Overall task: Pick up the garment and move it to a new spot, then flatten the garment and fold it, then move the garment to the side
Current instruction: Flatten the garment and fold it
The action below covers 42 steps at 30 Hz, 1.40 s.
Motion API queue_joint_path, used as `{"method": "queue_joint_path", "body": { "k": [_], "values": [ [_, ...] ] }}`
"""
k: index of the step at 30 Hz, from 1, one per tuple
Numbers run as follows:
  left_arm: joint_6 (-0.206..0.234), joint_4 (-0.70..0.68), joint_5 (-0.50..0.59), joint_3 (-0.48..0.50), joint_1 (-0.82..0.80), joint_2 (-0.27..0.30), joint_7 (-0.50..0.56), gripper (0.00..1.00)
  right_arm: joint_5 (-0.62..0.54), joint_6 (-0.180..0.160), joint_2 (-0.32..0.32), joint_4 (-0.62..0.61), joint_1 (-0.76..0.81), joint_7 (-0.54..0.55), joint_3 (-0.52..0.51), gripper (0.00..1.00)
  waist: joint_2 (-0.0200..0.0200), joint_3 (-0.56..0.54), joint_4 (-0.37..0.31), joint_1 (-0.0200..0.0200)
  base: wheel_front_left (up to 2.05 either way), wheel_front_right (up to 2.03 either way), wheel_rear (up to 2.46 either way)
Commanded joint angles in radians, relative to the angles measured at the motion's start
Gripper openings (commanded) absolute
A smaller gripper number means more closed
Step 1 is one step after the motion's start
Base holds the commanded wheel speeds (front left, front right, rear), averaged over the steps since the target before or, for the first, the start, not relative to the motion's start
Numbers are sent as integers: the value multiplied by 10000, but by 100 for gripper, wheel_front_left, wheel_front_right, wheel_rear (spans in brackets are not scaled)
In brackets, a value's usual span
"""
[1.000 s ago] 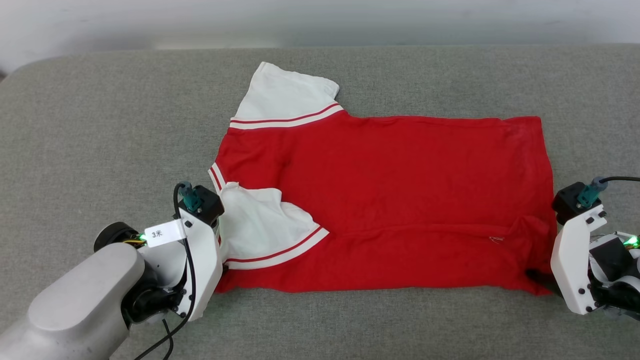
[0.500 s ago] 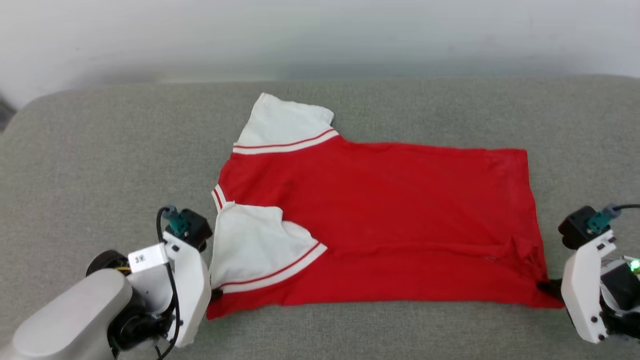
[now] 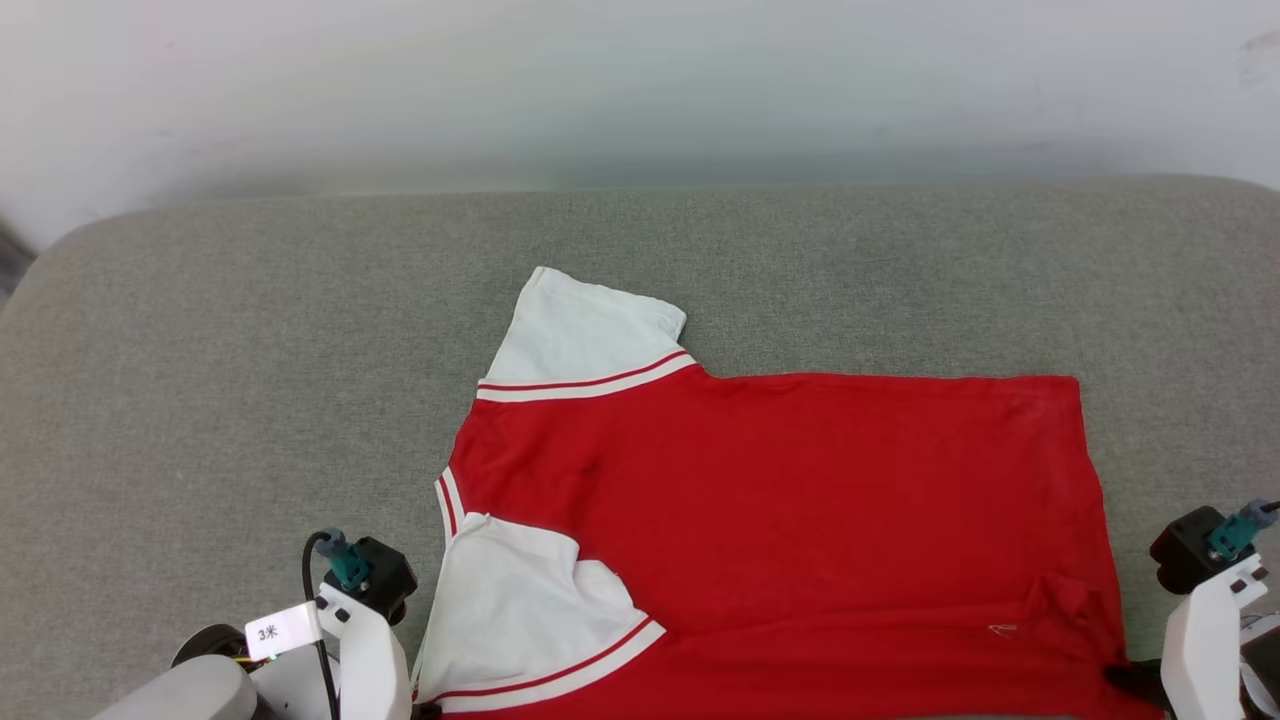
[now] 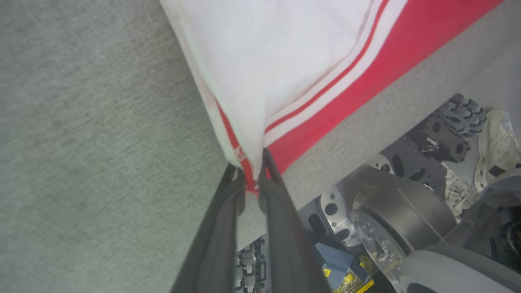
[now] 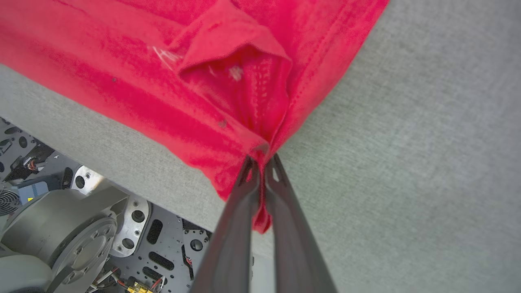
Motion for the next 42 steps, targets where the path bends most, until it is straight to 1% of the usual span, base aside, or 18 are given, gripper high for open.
{"method": "queue_joint_path", "body": {
  "k": [1, 3, 4, 5, 6, 9, 10, 11, 16, 19, 21, 24, 25, 26, 29, 33, 36, 42],
  "values": [
    [87, 90, 33, -13, 141, -62, -101, 0, 40, -9, 151, 160, 153, -4, -6, 0, -1, 65, -2, 0, 0, 0, 0],
    [107, 245, 169, -67, 183, -115, -205, 0, -49, -7, 330, 374, 191, -121, -48, 0, -1, 111, 13, 0, 0, 0, 0],
    [151, 317, 215, -67, 160, -131, -272, 0, -87, -7, 428, 465, 198, -220, -84, 9, -1, 128, 23, 0, 0, 0, 0],
    [163, 385, 286, -32, 104, -158, -388, 93, -122, -7, 500, 538, 202, -309, -114, 66, -1, 135, 39, 0, 0, 0, 0],
    [175, 451, 312, 38, 27, -173, -493, 100, -187, -7, 557, 549, 191, -416, -147, 100, -1, 125, 52, 0, 0, 0, 0],
    [101, 448, 369, 260, -231, -81, -743, 100, -467, -7, 614, 483, 47, -1031, -397, 100, -1, 34, 76, 0, 0, 0, 0],
    [113, 410, 383, 362, -352, -36, -842, 100, -583, -7, 623, 410, -23, -1386, -558, 100, -1, -2, 83, 0, 0, 0, 0],
    [172, 255, 512, 759, -744, 71, -1254, 100, -1117, -7, 720, 284, -149, -2618, -1139, 100, -1, -94, 72, 0, 0, 0, 0],
    [528, 97, 1234, 1411, -1726, 149, -2125, 100, -2246, -9, 1185, 288, -184, -4623, -2470, 100, -1, 46, -132, 0, 0, 0, 0],
    [634, 265, 1541, 1723, -2356, 41, -2469, 100, -3002, -7, 1820, 348, -16, -5697, -3581, 100, -1, 307, -327, 0, 0, 0, 0],
    [661, 401, 1713, 1892, -2850, 18, -2536, 100, -3586, -7, 2256, 249, 150, -6225, -4273, 100, -1, 550, -483, 0, 0, 0, 0],
    [583, 641, 1694, 2159, -3673, -212, -2452, 100, -4434, -7, 2958, -71, 492, -6877, -5362, 100, -1, 981, -707, 0, 0, 0, 0],
    [543, 755, 1767, 2206, -3971, -207, -2360, 100, -4692, -7, 3207, -262, 618, -7057, -5684, 100, -1, 1153, -795, 0, 0, 0, 0],
    [513, 852, 1858, 2213, -4292, -196, -2210, 100, -4949, -7, 3443, -447, 742, -7175, -5994, 100, -1, 1337, -886, 0, 0, 0, 0],
    [369, 1247, 1745, 2288, -5228, -414, -1564, 100, -5622, -7, 4150, -1108, 1097, -7403, -6784, 100, -1, 1864, -1158, 0, 0, 0, 0],
    [205, 1852, 1504, 2149, -6365, -560, -69, 100, -6291, -6, 4931, -1964, 1470, -7314, -7307, 100, -1, 2567, -1529, 0, 0, 0, 0],
    [71, 2251, 1299, 2034, -7145, -674, 1112, 100, -6622, -7, 5281, -2480, 1554, -7173, -7421, 100, -1, 3062, -1805, 0, 0, 0, 0],
    [29, 2978, 1090, 1740, -8134, -868, 2861, 100, -6819, -7, 5565, -2994, 1226, -6999, -7367, 100, -1, 3912, -2221, 0, 0, 0, 0]
  ]
}}
